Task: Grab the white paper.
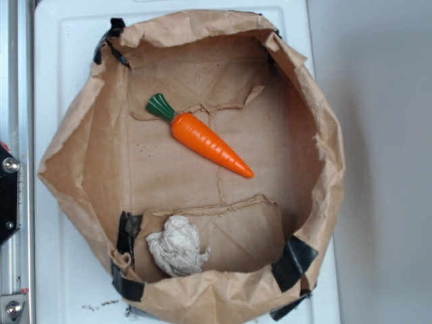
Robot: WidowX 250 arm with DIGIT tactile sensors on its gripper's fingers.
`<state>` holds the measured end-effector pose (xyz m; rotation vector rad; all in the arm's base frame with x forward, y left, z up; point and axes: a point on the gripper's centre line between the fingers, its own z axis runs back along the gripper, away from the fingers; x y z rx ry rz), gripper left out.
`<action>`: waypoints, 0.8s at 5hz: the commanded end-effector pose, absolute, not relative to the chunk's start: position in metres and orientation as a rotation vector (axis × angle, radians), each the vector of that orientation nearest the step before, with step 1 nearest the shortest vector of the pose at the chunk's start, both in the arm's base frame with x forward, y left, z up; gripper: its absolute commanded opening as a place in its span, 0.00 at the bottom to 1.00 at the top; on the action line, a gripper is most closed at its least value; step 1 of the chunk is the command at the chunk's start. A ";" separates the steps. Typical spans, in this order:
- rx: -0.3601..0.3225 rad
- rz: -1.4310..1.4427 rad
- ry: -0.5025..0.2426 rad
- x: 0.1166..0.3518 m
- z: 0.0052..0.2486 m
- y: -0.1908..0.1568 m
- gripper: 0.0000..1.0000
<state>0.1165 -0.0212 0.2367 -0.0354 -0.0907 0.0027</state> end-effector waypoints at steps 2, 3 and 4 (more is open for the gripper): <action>-0.035 0.060 -0.128 0.146 0.233 -0.034 1.00; -0.091 0.211 -0.148 0.197 0.225 -0.032 1.00; -0.173 0.333 -0.210 0.234 0.214 -0.015 1.00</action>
